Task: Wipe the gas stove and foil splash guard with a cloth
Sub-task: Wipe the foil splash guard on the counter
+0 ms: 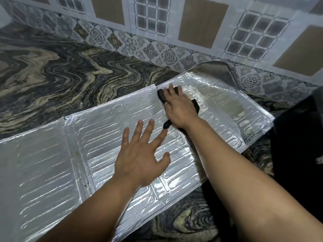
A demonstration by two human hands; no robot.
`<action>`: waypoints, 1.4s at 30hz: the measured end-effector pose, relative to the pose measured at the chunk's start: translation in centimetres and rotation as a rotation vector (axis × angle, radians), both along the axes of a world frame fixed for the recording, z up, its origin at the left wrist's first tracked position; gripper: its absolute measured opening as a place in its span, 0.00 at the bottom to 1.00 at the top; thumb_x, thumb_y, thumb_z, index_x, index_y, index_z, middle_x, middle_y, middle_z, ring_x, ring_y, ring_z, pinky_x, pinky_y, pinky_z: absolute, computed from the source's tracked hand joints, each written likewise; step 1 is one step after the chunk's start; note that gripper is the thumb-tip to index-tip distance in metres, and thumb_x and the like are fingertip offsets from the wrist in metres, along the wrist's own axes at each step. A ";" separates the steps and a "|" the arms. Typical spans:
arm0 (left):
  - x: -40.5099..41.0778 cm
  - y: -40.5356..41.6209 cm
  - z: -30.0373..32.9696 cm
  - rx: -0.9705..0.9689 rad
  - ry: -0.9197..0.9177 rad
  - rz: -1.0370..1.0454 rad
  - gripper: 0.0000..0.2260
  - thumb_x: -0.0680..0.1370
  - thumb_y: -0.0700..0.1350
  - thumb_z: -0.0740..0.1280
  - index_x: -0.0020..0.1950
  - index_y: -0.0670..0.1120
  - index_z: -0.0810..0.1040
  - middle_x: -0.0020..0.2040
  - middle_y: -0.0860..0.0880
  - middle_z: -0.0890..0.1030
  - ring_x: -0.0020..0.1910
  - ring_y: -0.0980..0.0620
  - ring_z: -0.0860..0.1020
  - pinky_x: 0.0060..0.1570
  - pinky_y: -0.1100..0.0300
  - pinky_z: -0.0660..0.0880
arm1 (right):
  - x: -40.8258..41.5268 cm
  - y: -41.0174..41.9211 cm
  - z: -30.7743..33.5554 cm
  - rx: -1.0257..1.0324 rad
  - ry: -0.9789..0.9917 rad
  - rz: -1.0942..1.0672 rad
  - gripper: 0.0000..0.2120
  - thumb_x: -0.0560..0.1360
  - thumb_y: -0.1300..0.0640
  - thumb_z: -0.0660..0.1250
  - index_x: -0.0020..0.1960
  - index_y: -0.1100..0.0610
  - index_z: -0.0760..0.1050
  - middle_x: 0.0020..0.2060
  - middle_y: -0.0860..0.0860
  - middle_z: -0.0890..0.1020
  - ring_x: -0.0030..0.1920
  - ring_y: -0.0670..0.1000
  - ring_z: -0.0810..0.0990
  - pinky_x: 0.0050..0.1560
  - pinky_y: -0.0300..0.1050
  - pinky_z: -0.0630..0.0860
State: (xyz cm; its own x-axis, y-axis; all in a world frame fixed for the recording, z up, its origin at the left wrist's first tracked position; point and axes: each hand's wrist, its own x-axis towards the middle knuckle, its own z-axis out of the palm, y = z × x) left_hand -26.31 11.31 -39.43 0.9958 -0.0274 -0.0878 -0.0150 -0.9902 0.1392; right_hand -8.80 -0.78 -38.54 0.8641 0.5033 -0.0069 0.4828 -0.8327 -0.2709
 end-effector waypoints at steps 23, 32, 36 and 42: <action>0.1 0.1 -0.2 -0.020 -0.029 0.016 0.31 0.76 0.69 0.44 0.78 0.67 0.39 0.82 0.55 0.40 0.80 0.49 0.37 0.77 0.41 0.39 | 6.7 -9.0 -0.5 0.024 -0.097 -0.285 0.22 0.82 0.57 0.53 0.76 0.51 0.62 0.78 0.51 0.60 0.78 0.58 0.55 0.70 0.59 0.66; 0.1 0.0 -0.2 -0.027 -0.027 0.002 0.32 0.76 0.69 0.44 0.79 0.66 0.40 0.82 0.54 0.40 0.80 0.48 0.37 0.77 0.40 0.38 | 3.7 -10.9 -0.8 0.009 -0.073 -0.626 0.23 0.83 0.57 0.53 0.77 0.56 0.60 0.79 0.53 0.57 0.78 0.60 0.52 0.72 0.58 0.61; 0.3 0.0 -0.2 -0.028 -0.015 0.005 0.32 0.76 0.69 0.43 0.79 0.66 0.39 0.82 0.54 0.39 0.80 0.48 0.36 0.76 0.40 0.38 | 1.0 -10.2 -0.6 0.061 -0.037 -0.523 0.22 0.83 0.56 0.53 0.77 0.55 0.60 0.79 0.51 0.57 0.78 0.58 0.52 0.75 0.53 0.57; 0.0 0.0 -0.4 -0.032 -0.004 0.007 0.32 0.76 0.69 0.42 0.79 0.66 0.39 0.82 0.53 0.39 0.80 0.47 0.36 0.76 0.39 0.38 | -2.2 -9.1 0.7 0.230 -0.054 -0.553 0.26 0.77 0.67 0.55 0.74 0.55 0.68 0.75 0.53 0.67 0.72 0.61 0.66 0.71 0.48 0.63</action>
State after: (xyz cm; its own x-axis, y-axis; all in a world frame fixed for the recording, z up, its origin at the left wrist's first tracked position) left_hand -26.28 11.26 -39.81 0.9963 -0.0228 -0.0826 -0.0083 -0.9852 0.1712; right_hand -10.98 -9.90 -37.87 0.9943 -0.0374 0.1003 0.0132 -0.8871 -0.4614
